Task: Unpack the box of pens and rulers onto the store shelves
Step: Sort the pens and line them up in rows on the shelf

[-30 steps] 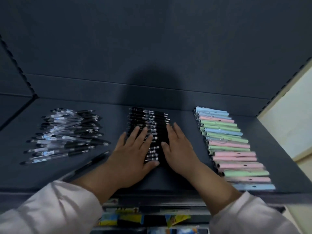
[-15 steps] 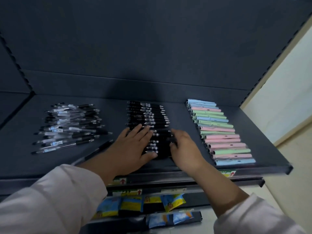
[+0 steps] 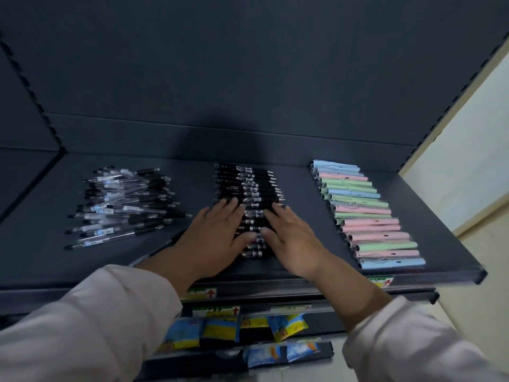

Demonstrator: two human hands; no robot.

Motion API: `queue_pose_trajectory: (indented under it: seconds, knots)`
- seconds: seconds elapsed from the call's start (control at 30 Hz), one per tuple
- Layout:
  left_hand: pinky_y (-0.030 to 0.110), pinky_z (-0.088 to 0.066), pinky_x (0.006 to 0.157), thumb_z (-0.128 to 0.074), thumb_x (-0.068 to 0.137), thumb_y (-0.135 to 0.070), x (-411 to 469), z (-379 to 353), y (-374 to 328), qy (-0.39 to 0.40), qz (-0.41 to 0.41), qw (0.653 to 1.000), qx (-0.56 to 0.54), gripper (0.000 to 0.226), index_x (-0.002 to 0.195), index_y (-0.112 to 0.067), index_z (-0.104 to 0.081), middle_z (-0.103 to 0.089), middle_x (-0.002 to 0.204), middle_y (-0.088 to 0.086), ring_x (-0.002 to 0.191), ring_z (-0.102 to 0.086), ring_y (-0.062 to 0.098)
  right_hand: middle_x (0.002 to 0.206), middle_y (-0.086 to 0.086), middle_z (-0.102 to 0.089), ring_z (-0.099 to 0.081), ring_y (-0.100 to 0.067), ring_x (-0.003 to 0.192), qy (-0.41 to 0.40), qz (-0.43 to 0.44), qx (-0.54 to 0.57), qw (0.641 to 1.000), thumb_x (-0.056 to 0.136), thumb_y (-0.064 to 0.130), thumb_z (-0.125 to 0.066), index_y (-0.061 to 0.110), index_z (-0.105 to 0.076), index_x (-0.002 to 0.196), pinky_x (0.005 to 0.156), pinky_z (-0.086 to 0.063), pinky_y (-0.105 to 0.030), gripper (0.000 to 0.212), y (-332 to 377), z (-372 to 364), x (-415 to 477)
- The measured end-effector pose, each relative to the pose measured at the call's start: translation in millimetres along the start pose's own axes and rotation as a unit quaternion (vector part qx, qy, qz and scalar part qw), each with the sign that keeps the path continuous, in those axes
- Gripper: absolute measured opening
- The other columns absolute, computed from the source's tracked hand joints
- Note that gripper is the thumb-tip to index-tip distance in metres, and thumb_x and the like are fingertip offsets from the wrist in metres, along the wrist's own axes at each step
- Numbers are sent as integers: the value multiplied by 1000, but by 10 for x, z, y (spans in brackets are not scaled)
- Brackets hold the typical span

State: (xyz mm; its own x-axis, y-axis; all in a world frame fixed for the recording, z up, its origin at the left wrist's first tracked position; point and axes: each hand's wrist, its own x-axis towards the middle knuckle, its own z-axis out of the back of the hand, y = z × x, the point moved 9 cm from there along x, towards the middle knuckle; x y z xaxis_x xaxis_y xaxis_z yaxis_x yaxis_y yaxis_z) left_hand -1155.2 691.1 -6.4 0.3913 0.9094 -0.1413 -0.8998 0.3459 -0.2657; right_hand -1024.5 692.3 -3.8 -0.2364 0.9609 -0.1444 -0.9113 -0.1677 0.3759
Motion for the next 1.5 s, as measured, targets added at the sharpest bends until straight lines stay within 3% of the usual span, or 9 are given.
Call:
queue_pose_trajectory:
  seconds: [0.13,0.37,0.6,0.77,0.87,1.07,1.2,1.33,1.5]
  knots:
    - [38,-2,119,-24,97,-53,121,153,228,-59,110,978,-167,69,152,-19,1,13,159,3,146,8,22,161,-2,-4,-1,-21,148,-47,-30,61,997,101,43,-33,19,-18,152,120,-7,-33,59,-58,91,132]
    - [39,-2,119,-25,98,-50,284,1,204,-81,164,971,-155,70,151,-13,3,13,159,8,147,4,23,161,-4,3,-1,-18,148,-12,-58,58,997,98,52,-33,14,-8,153,120,-9,-33,72,-193,32,341]
    - [35,1,119,-28,100,-42,292,3,140,-118,186,947,-234,66,151,-15,4,20,157,4,146,13,18,161,-4,6,2,-16,148,7,-26,66,997,98,52,-32,12,-2,153,120,-8,-32,75,-121,-9,328]
    - [43,4,117,-24,100,-44,414,154,209,-121,174,975,-74,63,152,-22,3,19,158,2,144,20,22,161,-9,4,2,-23,148,-32,17,-33,999,100,48,-28,13,-7,153,120,-8,-39,67,-87,225,540]
    - [42,5,118,-20,100,-44,546,167,262,-71,147,986,14,60,152,-23,4,17,158,0,144,19,21,161,-2,8,8,-21,148,6,73,-85,994,102,46,-23,19,-4,153,120,0,-39,61,37,167,726]
    - [38,1,118,-24,100,-47,558,67,285,-23,121,992,-36,62,152,-26,4,18,158,-4,145,17,17,160,6,16,19,-17,145,69,96,-124,985,99,52,-16,25,9,152,118,6,-40,65,-10,-48,816]
    - [37,7,117,-21,99,-48,542,149,294,-37,129,991,-17,62,152,-26,2,16,158,-2,145,17,17,161,4,10,15,-18,147,78,85,-114,987,99,53,-14,25,2,153,118,9,-44,63,43,64,847]
    - [39,6,117,-25,98,-50,447,414,404,-74,155,985,-16,65,151,-26,4,15,159,-1,145,16,18,161,2,5,10,-18,147,36,119,-103,987,101,50,-20,23,-6,153,119,7,-45,61,296,242,939]
    - [40,1,118,-38,93,-53,13,746,862,-87,196,977,19,77,151,-24,5,13,159,1,146,11,19,162,1,-1,4,-17,148,46,208,-76,974,97,51,-37,24,-7,153,120,1,-41,69,818,176,913]
